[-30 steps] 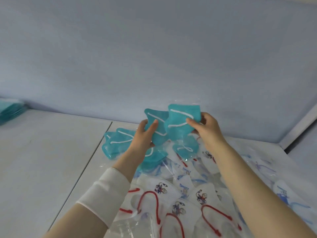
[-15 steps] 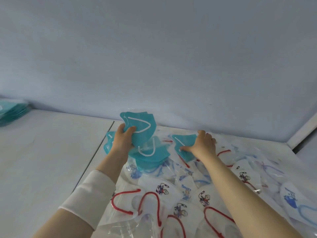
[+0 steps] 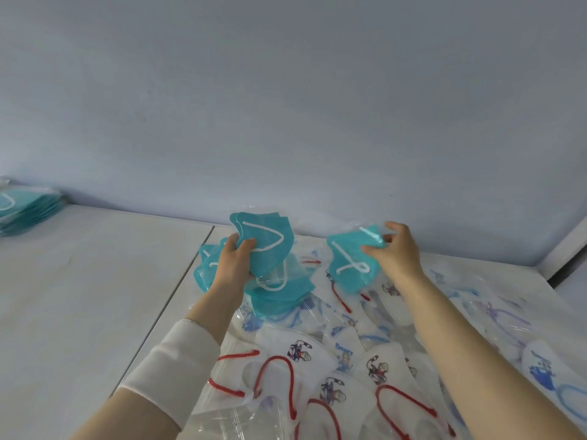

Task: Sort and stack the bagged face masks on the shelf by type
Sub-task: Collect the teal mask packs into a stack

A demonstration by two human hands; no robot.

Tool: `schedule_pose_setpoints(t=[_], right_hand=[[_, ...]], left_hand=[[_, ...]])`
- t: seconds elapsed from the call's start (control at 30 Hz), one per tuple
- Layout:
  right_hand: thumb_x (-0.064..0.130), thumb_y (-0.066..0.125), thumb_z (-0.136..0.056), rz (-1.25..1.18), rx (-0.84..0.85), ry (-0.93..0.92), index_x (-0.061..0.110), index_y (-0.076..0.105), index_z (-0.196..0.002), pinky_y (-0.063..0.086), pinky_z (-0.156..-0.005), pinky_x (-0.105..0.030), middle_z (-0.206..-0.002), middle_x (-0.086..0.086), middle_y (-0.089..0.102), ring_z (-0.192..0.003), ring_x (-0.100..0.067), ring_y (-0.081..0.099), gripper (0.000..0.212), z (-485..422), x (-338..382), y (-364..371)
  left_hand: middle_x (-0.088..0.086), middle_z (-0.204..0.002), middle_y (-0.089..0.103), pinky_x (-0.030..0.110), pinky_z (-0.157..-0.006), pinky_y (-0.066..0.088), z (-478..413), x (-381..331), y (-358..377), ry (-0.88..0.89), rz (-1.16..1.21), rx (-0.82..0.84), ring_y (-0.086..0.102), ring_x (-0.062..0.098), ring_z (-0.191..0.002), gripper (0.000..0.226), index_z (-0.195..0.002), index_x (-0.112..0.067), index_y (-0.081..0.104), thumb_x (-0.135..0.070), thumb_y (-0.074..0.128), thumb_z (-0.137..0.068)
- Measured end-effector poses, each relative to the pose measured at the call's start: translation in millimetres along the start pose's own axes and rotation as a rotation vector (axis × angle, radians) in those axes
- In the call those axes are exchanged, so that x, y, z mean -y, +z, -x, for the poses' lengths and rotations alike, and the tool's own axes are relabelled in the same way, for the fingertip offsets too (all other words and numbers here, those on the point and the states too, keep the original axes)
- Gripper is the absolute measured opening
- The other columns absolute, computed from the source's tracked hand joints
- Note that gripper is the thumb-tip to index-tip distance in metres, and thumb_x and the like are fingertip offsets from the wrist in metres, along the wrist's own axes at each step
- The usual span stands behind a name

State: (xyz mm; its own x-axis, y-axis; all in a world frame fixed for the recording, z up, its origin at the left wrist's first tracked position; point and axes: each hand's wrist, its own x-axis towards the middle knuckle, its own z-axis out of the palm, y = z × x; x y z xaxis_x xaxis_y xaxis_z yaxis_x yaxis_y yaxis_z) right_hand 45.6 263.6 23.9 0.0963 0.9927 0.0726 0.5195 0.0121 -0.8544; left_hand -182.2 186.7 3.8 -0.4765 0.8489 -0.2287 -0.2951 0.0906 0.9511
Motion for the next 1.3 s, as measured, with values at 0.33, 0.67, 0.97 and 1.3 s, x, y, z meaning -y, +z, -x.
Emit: schedule_pose_setpoints(t=[0.33,0.67,0.97,1.3], right_hand=[[0.014,0.071,-0.079,-0.421,0.223,0.025,0.008,0.058,-0.103,0.056,-0.077,-0.032,-0.097,-0.009,0.066,-0.084,-0.022,0.064,0.028,36.2,43.8,43.1],[0.072,0.059,-0.069,0.914,0.256,-0.146,0.013,0.053,-0.121,0.033,-0.094,-0.034,-0.120,-0.013,0.051,-0.114,-0.030,0.042,0.079,64.0,31.3,100.1],[0.024,0.079,-0.072,0.265,0.054,-0.228,0.006,0.051,-0.105,0.039,-0.070,-0.028,-0.097,-0.006,0.058,-0.085,-0.021,0.052,0.046,72.2,59.7,71.9],[0.030,0.085,-0.061,0.609,0.464,-0.493,0.022,0.051,-0.091,0.042,-0.065,-0.021,-0.084,0.011,0.055,-0.073,-0.004,0.050,0.045,101.2,142.2,60.5]], left_hand=[[0.005,-0.116,0.064,0.035,-0.088,0.053,26.1,0.0,17.5,0.086,-0.036,0.160,0.064,0.019,-0.097,0.049,-0.130,-0.015,0.047,-0.042,0.057,-0.090],[0.010,-0.101,0.060,0.032,-0.071,0.053,-7.8,-27.2,-113.1,0.147,0.029,-0.112,0.060,0.020,-0.081,0.019,-0.110,-0.013,0.049,-0.014,0.056,-0.093],[0.003,-0.091,0.060,0.029,-0.070,0.053,-14.1,-19.1,-133.1,0.072,0.067,-0.007,0.060,0.016,-0.078,0.016,-0.109,-0.014,0.048,-0.015,0.054,-0.094],[0.000,-0.091,0.065,0.019,-0.067,0.052,17.1,-32.0,-109.6,0.215,-0.152,0.494,0.064,0.007,-0.075,0.008,-0.100,-0.020,0.056,-0.023,0.049,-0.096]])
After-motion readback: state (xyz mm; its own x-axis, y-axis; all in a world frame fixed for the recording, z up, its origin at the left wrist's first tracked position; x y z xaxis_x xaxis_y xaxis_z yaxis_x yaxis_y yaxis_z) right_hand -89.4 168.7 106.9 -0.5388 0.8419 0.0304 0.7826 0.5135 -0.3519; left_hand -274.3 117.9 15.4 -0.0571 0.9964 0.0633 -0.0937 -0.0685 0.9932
